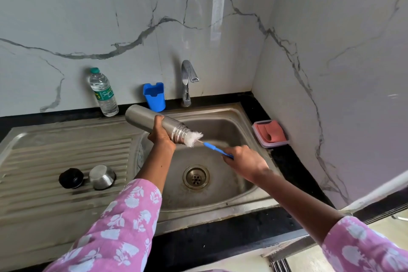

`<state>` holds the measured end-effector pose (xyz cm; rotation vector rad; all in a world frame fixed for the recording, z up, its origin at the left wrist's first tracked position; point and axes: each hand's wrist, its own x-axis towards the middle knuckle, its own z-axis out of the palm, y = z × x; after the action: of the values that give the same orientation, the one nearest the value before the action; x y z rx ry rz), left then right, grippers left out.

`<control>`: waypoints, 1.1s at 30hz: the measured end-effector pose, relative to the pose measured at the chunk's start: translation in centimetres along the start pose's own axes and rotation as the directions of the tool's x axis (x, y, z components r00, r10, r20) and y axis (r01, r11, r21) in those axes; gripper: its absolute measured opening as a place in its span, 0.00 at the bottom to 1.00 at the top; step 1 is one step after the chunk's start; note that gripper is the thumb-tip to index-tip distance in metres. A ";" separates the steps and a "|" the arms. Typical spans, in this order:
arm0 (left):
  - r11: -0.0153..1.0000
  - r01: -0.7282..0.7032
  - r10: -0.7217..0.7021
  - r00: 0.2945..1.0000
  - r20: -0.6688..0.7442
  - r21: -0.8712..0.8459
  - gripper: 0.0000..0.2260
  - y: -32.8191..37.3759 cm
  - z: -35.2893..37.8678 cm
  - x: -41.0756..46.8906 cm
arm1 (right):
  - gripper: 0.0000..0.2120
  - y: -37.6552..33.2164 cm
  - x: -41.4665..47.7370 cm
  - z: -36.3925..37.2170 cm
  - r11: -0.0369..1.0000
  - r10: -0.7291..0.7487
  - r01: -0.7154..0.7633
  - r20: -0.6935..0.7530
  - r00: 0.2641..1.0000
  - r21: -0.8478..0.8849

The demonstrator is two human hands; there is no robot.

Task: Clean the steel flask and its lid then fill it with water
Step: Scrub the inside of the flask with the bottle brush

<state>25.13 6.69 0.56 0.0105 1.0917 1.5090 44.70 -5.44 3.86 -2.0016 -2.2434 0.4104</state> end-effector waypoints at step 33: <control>0.993 -0.067 0.066 0.998 -0.015 -0.099 0.29 0.9 0.6 1.2 | 0.14 4.3 0.5 -0.4 0.988 -0.117 0.110 -0.059 0.991 -0.111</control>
<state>24.41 8.12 0.72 -0.0311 1.0331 1.6241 48.82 -4.49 3.00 -1.8931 -2.3717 0.2133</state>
